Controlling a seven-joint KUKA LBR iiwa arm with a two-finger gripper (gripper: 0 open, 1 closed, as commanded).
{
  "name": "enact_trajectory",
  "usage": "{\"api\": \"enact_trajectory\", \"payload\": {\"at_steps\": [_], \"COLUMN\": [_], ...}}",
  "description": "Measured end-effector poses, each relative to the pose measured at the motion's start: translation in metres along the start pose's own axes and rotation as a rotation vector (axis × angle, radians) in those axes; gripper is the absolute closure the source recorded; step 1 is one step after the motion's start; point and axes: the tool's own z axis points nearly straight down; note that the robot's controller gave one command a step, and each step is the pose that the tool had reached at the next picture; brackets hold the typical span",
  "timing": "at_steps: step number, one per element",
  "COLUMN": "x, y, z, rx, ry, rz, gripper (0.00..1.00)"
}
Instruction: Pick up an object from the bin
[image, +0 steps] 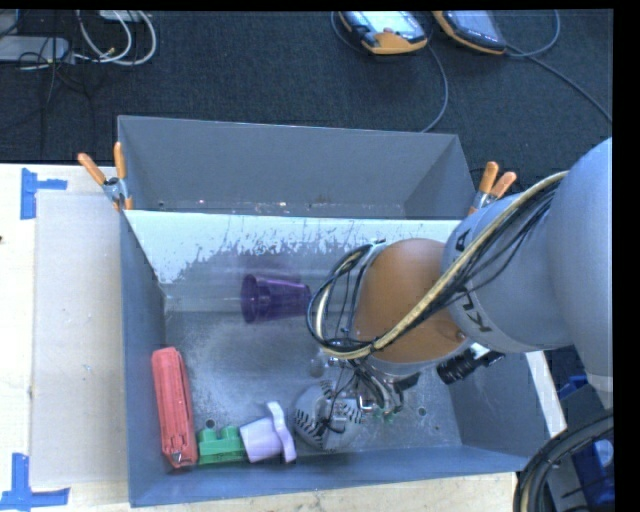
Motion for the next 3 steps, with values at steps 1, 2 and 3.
{"api": "enact_trajectory", "payload": {"at_steps": [1, 2, 3], "x": [0.012, 0.012, 0.01], "y": [-0.015, -0.015, -0.017], "z": [0.014, 0.014, -0.039], "rx": [-0.012, -0.012, -0.004], "ry": [-0.015, -0.015, -0.004], "rz": [0.034, 0.035, 0.042], "gripper": [1.0, 1.0, 1.0]}}
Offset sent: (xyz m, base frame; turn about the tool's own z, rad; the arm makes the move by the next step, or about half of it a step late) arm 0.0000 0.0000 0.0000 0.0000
